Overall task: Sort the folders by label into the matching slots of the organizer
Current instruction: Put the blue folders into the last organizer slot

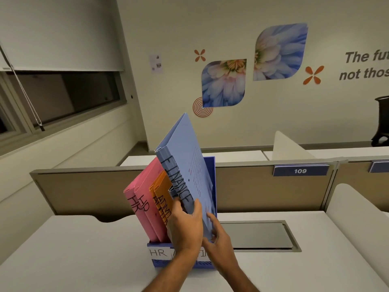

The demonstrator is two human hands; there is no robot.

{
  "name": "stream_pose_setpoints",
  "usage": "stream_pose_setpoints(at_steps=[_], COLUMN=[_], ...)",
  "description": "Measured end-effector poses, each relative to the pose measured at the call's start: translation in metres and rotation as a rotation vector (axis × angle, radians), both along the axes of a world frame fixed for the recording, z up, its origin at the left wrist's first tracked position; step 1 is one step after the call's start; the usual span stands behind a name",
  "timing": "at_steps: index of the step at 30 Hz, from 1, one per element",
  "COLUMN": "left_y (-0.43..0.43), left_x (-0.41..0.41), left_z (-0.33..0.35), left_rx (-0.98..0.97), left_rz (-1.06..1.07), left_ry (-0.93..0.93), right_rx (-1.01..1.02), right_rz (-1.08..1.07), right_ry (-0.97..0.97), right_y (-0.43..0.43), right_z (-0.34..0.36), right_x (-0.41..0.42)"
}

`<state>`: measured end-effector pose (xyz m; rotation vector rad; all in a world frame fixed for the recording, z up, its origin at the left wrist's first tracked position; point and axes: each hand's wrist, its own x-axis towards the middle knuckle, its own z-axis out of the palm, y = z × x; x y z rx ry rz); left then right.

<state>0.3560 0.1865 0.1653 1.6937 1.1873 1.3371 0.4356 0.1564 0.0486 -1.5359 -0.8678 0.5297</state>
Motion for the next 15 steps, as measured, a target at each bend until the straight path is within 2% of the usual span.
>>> stream_pose_setpoints(at_steps=[9,15], left_y=[0.005,0.014], left_x=[-0.005,-0.013], left_z=[-0.009,-0.015], left_rx=[0.065,0.093], left_rz=[-0.047,-0.077], left_ry=[0.138,0.156], right_rx=[-0.040,-0.078], right_rz=[-0.037,-0.023], right_ry=[-0.010,-0.069], right_y=[0.005,0.004], right_z=[-0.015,-0.013], right_x=[0.004,0.008])
